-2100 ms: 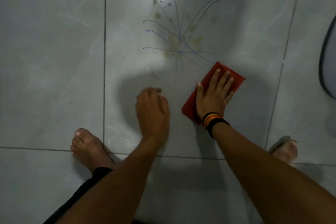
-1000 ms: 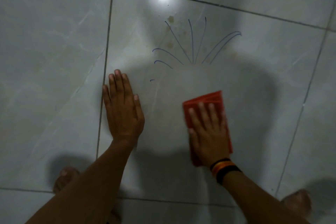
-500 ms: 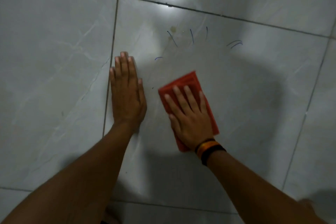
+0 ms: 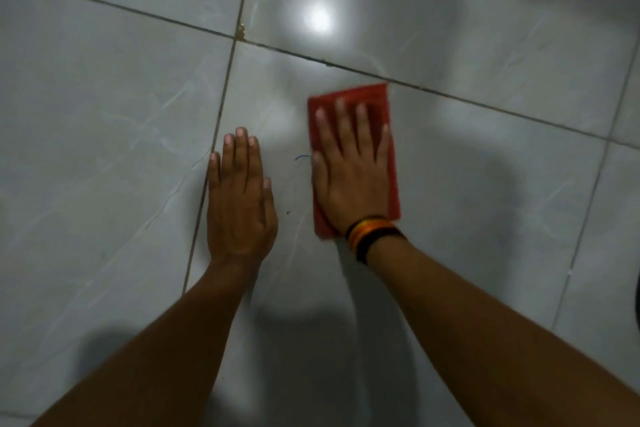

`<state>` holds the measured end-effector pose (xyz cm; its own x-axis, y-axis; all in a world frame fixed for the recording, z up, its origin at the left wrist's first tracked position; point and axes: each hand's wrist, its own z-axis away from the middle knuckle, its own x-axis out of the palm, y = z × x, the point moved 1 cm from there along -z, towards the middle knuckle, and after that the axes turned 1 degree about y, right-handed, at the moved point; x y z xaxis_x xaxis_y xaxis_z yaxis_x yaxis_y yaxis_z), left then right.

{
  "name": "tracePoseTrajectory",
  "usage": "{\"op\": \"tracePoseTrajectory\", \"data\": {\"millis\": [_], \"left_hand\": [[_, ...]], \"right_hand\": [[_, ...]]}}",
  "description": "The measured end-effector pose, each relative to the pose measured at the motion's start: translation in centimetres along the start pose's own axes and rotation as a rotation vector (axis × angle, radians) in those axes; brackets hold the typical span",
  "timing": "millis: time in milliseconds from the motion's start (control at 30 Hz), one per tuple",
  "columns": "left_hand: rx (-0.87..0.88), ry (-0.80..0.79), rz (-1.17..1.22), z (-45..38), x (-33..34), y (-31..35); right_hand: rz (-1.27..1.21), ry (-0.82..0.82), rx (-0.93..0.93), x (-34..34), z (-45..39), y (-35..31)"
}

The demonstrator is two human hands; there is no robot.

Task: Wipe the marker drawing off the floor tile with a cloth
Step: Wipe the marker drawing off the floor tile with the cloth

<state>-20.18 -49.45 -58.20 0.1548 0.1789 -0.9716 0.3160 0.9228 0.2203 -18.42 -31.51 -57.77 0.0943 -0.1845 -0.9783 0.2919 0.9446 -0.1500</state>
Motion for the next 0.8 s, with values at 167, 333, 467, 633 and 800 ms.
{"op": "tracePoseTrajectory", "data": {"millis": [167, 333, 467, 633, 800], "left_hand": [[0.004, -0.023, 0.009, 0.1, -0.1, -0.1], [0.004, 0.018, 0.027, 0.0, 0.3, -0.3], [0.020, 0.028, 0.009, 0.0, 0.0, -0.1], [0.067, -0.023, 0.079, 0.1, -1.2, -1.7], [0.079, -0.018, 0.012, 0.5, -1.6, -5.3]], "right_hand": [[0.008, -0.088, 0.039, -1.3, 8.2, 8.2], [0.008, 0.058, 0.463, -1.8, -2.3, 7.2], [0.007, 0.061, 0.130, -0.6, -5.7, -0.3], [-0.021, -0.096, -0.144, 0.6, 8.2, 1.7], [0.062, -0.106, 0.270, 1.4, 18.2, 3.7]]}}
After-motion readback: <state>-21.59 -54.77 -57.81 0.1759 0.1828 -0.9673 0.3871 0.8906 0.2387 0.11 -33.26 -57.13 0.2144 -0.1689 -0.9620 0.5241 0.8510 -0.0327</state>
